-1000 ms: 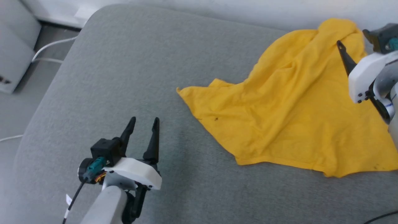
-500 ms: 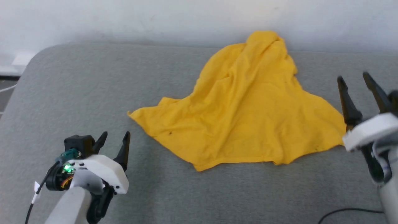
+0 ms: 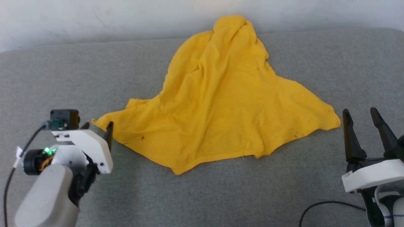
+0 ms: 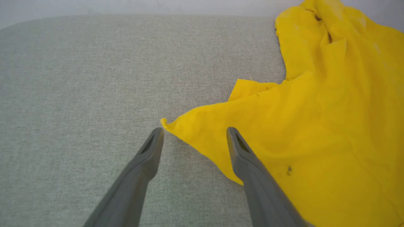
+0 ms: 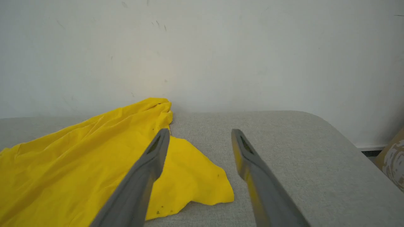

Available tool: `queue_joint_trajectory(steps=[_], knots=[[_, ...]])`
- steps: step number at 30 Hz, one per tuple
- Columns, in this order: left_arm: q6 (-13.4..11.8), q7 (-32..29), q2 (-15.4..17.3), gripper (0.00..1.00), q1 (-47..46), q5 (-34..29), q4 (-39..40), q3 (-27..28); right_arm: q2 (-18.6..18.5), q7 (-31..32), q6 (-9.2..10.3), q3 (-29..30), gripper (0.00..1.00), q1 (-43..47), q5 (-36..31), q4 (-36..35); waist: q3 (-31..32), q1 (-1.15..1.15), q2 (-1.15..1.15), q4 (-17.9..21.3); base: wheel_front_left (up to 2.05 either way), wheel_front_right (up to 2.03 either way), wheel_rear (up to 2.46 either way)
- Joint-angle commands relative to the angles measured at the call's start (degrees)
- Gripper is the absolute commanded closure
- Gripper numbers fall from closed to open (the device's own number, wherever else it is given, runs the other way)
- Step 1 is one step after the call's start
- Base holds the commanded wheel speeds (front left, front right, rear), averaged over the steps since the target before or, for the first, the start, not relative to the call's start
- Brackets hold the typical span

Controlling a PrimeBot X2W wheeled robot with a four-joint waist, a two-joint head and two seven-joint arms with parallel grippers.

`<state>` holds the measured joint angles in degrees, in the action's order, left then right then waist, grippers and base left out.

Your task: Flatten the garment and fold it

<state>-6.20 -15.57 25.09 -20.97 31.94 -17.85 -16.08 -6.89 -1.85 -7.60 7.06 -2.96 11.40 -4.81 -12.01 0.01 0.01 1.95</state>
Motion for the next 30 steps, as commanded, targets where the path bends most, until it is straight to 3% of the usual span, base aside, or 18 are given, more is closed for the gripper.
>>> queue_joint_trajectory(steps=[1,9,14,17,18,19,22,30], knots=[[-0.6,-1.1,0.7,0.00,-1.4,0.0,-0.5,0.4,0.5,0.2,0.11,-0.1,0.00,0.5,-0.4,-0.7,-2.8,-0.01,-0.01,2.1,0.00,0.00,0.00],[-2.2,-10.3,2.9,0.00,-4.0,-0.3,-2.6,-1.0,1.8,0.5,0.11,-0.6,0.00,0.0,-1.4,-1.8,-5.3,-0.01,-0.01,3.5,0.00,0.00,0.00],[-2.9,-12.3,3.5,0.00,-4.1,-0.4,-3.2,-1.4,2.0,0.5,0.11,-0.6,0.00,-0.2,-2.1,-1.7,-6.1,-0.01,-0.01,3.7,0.00,0.00,0.00],[-1.5,-15.0,3.5,0.00,-3.3,0.7,-3.9,-2.4,2.1,0.5,0.11,-0.5,0.00,-0.3,-2.3,-1.6,-6.7,-0.01,-0.01,3.6,0.00,0.00,0.00],[-1.0,-15.8,3.5,0.78,-3.1,1.1,-3.9,-2.6,2.1,0.6,0.11,-0.5,0.00,-0.4,-2.3,-1.5,-6.8,-0.01,-0.01,3.6,0.00,0.00,0.00],[-0.4,-16.3,3.6,1.00,-2.8,1.5,-3.8,-2.9,2.1,0.9,0.11,-0.6,0.00,-0.5,-2.4,-1.3,-6.8,-0.01,-0.01,3.5,0.00,0.00,0.00],[-0.5,-13.9,3.4,1.00,-2.3,1.9,-2.5,-2.0,1.4,2.2,0.11,-0.5,0.00,-0.5,-2.5,-0.4,-6.6,-0.01,-0.01,3.0,0.00,0.00,0.00],[-3.2,1.0,1.3,1.00,0.6,0.5,4.0,1.4,-3.5,11.2,0.11,0.2,0.00,-0.4,-2.1,1.6,-3.6,-0.01,-0.01,-0.6,0.00,0.00,0.00]])
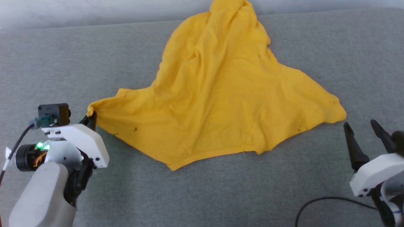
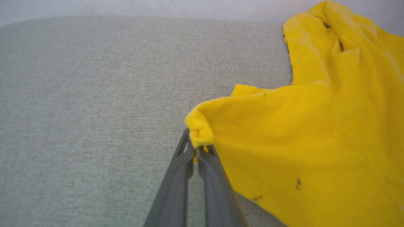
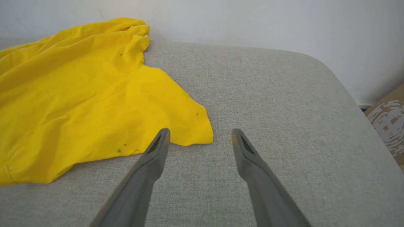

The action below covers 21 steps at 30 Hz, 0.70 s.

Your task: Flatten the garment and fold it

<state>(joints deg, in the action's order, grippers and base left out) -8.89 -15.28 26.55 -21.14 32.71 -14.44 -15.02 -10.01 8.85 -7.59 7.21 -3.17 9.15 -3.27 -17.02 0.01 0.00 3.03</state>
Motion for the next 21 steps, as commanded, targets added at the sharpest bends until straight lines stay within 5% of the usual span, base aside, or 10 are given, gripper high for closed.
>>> queue_joint_trajectory(steps=[1,11,21], knots=[[-0.6,1.8,-0.3,1.00,1.4,-0.4,1.8,0.4,-0.8,2.4,0.10,0.4,0.00,-0.6,0.8,0.4,1.7,-0.01,0.00,-2.3,0.00,0.00,0.00],[-1.7,6.6,-1.1,1.00,8.3,-1.8,15.3,-0.8,-4.1,22.3,0.10,3.8,0.00,-9.1,-2.3,6.9,1.7,-0.01,0.00,-7.7,0.00,0.00,0.00],[-2.0,7.9,-2.6,1.00,9.3,-2.9,19.1,-3.3,-3.2,27.2,0.10,5.6,0.00,-13.0,-6.3,17.9,0.1,-0.01,0.00,-10.8,0.00,0.00,0.00]])
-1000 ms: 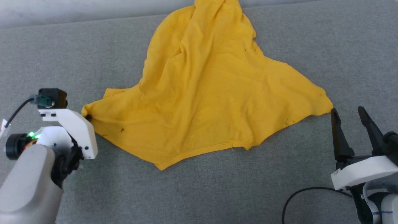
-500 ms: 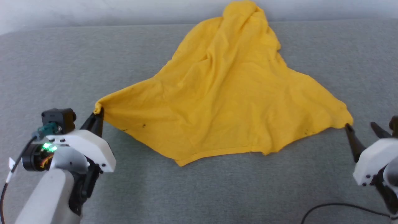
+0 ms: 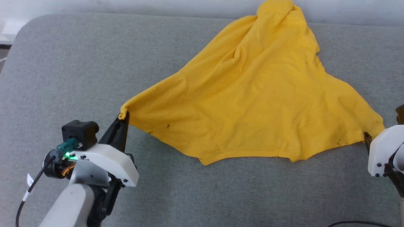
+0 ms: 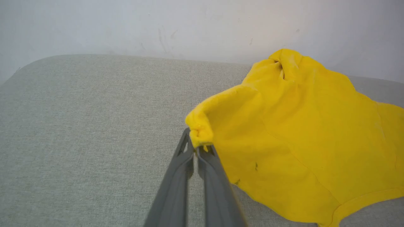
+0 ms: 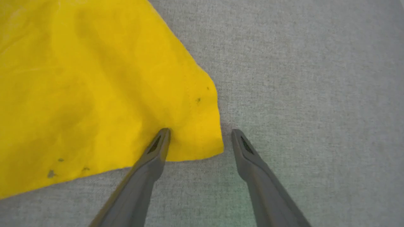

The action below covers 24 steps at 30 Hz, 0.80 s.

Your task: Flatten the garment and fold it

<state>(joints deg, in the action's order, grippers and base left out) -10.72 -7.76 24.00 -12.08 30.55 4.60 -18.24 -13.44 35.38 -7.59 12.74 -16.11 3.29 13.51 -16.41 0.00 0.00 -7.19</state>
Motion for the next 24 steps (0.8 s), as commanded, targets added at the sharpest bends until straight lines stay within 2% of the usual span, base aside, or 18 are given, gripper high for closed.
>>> queue_joint_trajectory(steps=[1,2,3,4,9,15,24], knots=[[-0.2,0.5,-0.1,1.00,0.2,-0.9,-0.1,-0.2,0.3,1.1,0.10,0.1,0.00,0.1,-0.5,2.1,-0.5,0.00,0.00,-0.7,0.00,0.00,0.00],[-0.1,0.6,-0.1,1.00,0.1,-0.9,-0.2,-0.3,0.4,1.4,0.10,0.1,0.51,0.3,-0.4,3.1,-0.5,0.00,0.00,-0.7,0.00,0.00,0.00],[-0.1,0.7,-0.1,1.00,0.0,-0.9,-0.4,-0.3,0.3,1.4,0.10,-0.3,0.81,0.5,-0.4,3.8,-0.4,0.00,0.00,-0.7,0.00,0.00,0.00],[0.0,0.9,-0.1,1.00,0.0,-0.8,-0.6,-0.3,0.3,0.8,0.10,-0.7,1.00,0.6,0.0,4.2,-0.1,0.00,0.00,-0.7,0.00,0.00,0.00],[0.7,1.9,0.4,1.00,0.4,-0.1,-1.9,0.2,-1.0,-4.6,0.10,-3.7,1.00,1.2,2.6,4.4,3.2,0.00,0.00,0.4,0.00,0.00,0.00],[1.7,4.6,0.8,1.00,0.8,2.0,-1.0,2.5,-4.6,-12.1,0.10,-4.3,1.00,0.5,4.9,-1.8,8.2,0.00,0.00,2.3,0.00,0.00,0.00],[2.3,5.3,3.9,1.00,-2.1,3.3,5.1,6.5,-10.7,-11.7,0.10,-5.9,1.00,-4.0,16.1,-16.3,14.8,0.00,0.00,4.3,0.00,0.00,0.00]])
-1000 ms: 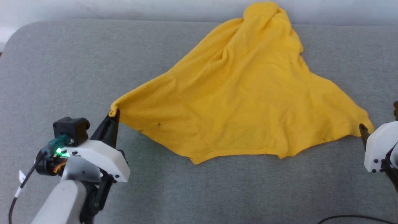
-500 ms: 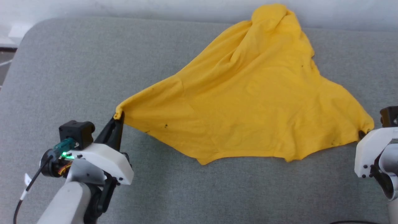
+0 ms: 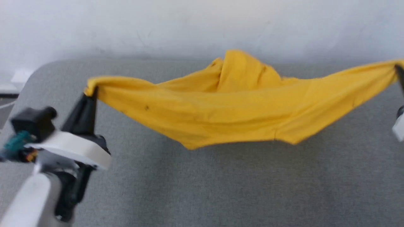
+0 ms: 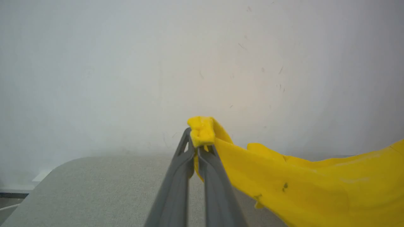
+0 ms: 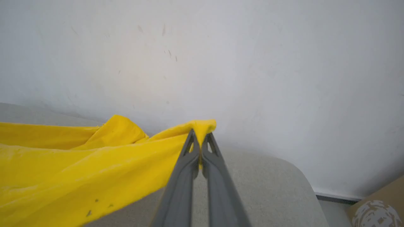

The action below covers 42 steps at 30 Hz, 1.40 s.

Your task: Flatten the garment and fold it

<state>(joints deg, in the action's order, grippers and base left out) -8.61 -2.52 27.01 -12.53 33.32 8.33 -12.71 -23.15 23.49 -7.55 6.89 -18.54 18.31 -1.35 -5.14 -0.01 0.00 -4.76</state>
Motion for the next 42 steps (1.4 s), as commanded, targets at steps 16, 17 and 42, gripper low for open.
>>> queue_joint_trajectory(steps=[16,17,42], knots=[[-0.3,-2.9,5.5,1.00,-16.4,4.6,12.3,9.5,-5.3,4.7,0.06,0.5,1.00,-22.2,3.8,-5.5,4.2,0.01,0.00,4.2,0.00,0.00,0.00],[-0.1,-3.3,5.9,1.00,-17.4,4.7,12.2,9.4,-5.5,4.7,0.06,0.1,1.00,-23.6,3.6,-5.2,3.8,0.01,0.00,4.3,0.00,0.00,0.00],[6.2,-3.6,5.1,1.00,-61.4,0.9,-15.7,3.4,-9.2,-12.8,0.06,-14.9,1.00,-67.5,-1.2,24.4,-22.9,0.01,0.00,5.1,0.00,0.00,0.00]])
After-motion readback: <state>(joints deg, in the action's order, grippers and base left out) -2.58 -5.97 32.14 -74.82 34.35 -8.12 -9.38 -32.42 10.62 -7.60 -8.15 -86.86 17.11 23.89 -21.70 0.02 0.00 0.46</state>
